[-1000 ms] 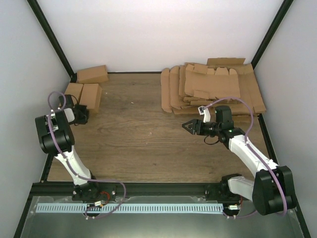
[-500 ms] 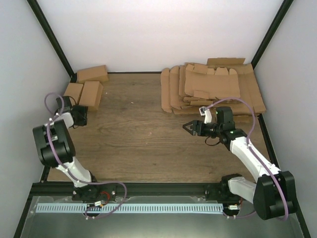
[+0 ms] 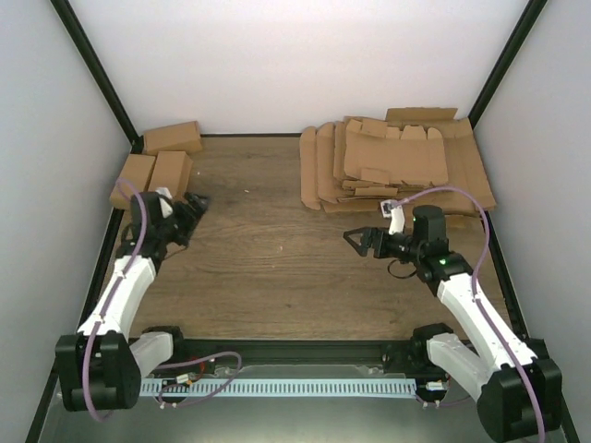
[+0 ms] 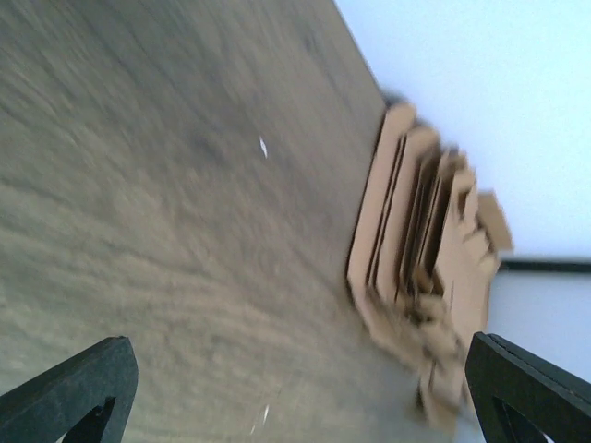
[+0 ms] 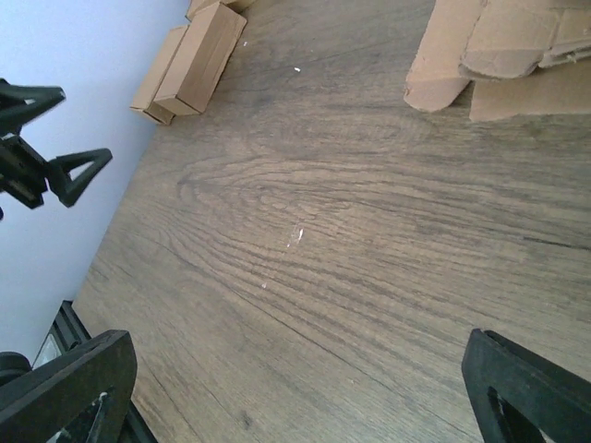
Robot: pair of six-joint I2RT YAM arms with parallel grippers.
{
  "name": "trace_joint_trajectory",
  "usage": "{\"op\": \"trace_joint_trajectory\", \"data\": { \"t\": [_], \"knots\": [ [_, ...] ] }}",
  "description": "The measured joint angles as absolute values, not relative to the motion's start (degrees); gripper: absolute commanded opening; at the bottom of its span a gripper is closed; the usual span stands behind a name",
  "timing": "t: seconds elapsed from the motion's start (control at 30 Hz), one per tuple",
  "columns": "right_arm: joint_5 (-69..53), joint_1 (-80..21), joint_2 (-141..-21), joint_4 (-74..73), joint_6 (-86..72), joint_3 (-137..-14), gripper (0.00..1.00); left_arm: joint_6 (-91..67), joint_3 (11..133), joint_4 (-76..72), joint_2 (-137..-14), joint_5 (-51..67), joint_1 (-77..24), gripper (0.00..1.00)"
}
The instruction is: Fold the paper box
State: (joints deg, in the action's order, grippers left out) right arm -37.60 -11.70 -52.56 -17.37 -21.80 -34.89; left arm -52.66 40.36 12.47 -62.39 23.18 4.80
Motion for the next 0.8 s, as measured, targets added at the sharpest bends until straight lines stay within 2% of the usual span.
{"op": "trace_joint_trajectory", "data": {
  "t": [0.27, 0.47, 0.8],
  "knots": [
    [-35.55, -11.70, -49.08, -14.15, -24.34, -27.75, 1.00, -45.93, 30.85, 8.69, -60.23, 25.80, -7.75, 1.00],
    [-33.04, -11.70, -46.57, -9.43, -25.65, -21.41, 1.00, -41.36, 27.18, 4.82, -55.77, 23.55, -17.96, 1.00],
    [-28.88, -11.70, -44.95, -5.93, -26.46, -17.08, 1.00, -41.54, 21.17, -4.71, -52.29, 18.85, -23.18, 1.00]
  ]
}}
